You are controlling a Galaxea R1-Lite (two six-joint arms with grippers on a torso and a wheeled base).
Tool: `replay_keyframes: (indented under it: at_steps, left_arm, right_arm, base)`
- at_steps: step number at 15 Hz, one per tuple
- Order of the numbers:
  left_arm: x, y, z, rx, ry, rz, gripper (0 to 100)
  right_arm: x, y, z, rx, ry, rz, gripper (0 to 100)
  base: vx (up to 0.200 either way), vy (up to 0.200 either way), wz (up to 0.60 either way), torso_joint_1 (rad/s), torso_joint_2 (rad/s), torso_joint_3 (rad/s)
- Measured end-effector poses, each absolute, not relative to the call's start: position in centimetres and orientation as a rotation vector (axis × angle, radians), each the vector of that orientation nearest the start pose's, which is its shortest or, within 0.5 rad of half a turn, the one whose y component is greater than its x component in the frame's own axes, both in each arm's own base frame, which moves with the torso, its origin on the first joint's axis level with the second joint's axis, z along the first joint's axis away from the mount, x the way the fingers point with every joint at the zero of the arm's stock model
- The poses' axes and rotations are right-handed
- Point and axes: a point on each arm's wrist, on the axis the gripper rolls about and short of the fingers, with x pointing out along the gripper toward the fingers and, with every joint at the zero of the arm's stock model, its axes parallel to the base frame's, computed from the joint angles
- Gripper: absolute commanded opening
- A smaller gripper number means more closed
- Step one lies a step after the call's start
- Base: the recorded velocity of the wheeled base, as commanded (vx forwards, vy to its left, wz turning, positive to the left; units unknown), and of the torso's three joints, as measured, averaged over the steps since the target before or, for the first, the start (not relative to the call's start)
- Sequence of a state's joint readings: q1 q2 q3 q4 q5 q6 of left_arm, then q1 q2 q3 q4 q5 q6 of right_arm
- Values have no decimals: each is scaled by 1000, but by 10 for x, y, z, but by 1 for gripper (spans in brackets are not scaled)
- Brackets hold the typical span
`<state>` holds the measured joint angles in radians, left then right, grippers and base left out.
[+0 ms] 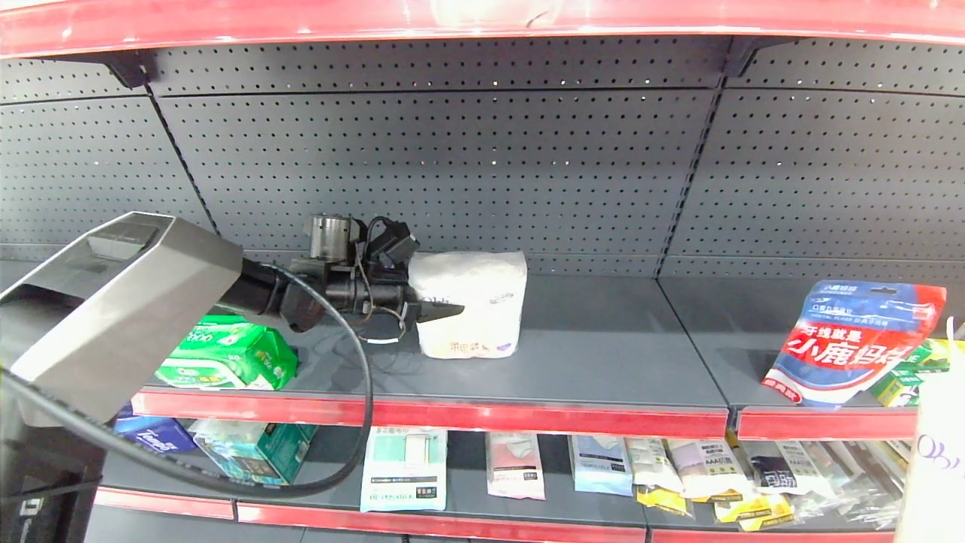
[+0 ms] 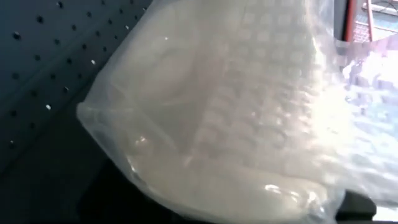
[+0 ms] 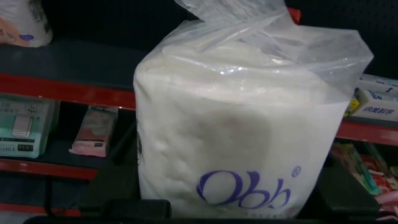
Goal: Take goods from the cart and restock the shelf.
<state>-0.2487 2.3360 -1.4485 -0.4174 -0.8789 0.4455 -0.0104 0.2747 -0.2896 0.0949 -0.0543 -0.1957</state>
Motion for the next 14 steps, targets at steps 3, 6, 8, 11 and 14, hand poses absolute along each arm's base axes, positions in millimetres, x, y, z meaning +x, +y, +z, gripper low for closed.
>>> replay_keyframes:
  at_steps: [3, 6, 8, 11, 14]
  left_arm:
    - [425, -121, 93, 227, 238, -1182, 0]
    - [407, -113, 88, 255, 201, -1202, 0]
    - [401, -109, 86, 261, 188, -1193, 0]
    - [391, -106, 78, 250, 209, -1196, 0]
    - [379, -104, 74, 236, 238, -1204, 0]
  right_arm:
    - [-13, -1, 150, -198, 89, -55, 0]
    - [-13, -1, 153, -197, 84, -55, 0]
    - [-13, -1, 153, -197, 84, -56, 0]
    - [-13, -1, 153, -197, 85, -56, 0]
    - [-13, -1, 152, -197, 87, -58, 0]
  base:
    - [0, 0, 0, 0, 0, 0]
    - [0, 0, 0, 0, 0, 0]
    - [0, 0, 0, 0, 0, 0]
    - [0, 0, 0, 0, 0, 0]
    - [0, 0, 0, 0, 0, 0]
